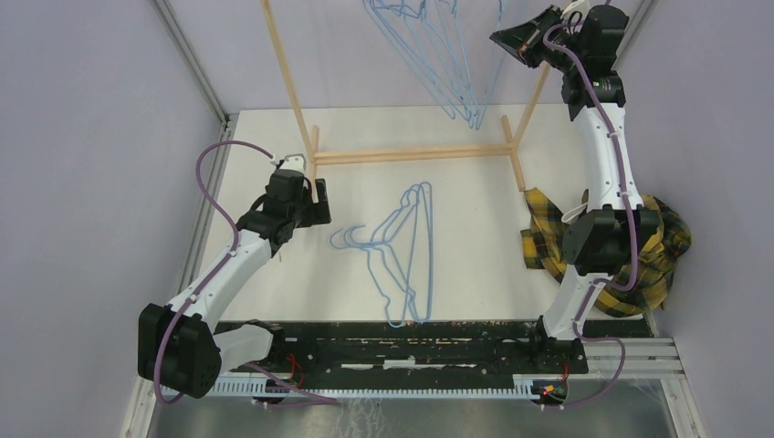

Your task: Organize the hangers

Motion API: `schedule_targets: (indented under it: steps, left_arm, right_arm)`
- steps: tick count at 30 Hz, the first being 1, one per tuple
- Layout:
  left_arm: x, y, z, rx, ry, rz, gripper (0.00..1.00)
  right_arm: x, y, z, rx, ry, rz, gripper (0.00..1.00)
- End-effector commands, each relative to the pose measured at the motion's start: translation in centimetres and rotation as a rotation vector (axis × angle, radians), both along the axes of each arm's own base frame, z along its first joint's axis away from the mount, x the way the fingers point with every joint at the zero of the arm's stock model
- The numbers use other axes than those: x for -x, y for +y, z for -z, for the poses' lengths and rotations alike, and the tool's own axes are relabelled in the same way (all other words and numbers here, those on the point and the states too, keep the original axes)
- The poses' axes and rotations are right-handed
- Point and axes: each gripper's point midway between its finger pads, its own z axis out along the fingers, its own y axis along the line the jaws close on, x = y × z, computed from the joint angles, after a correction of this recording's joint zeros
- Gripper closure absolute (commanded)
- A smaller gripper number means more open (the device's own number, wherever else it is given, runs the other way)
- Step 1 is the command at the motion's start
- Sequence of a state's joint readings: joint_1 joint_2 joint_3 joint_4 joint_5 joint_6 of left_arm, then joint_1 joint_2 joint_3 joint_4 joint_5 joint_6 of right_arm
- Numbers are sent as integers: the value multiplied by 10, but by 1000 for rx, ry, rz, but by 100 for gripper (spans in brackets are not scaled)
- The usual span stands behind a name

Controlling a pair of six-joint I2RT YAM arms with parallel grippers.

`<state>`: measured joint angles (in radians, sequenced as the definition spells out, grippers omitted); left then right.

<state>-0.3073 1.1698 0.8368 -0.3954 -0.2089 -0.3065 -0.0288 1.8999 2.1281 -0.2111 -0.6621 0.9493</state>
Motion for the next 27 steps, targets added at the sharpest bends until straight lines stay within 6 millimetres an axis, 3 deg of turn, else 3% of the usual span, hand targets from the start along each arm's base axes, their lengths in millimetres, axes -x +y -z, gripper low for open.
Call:
schedule_targets:
  steps: [1,14,27]
  left_arm:
    - [-10,1,-19,3,-60,-15,8]
    - [-10,-1,-21,7,-63,-5,8]
    - [-8,1,-23,5,-72,-11,8]
  right_arm:
    - [0,-3,-41,-33,-97,46,99]
    - [10,13,-62,-40,-139,23,99]
    - [-21,4,-32,-98,12,102,99]
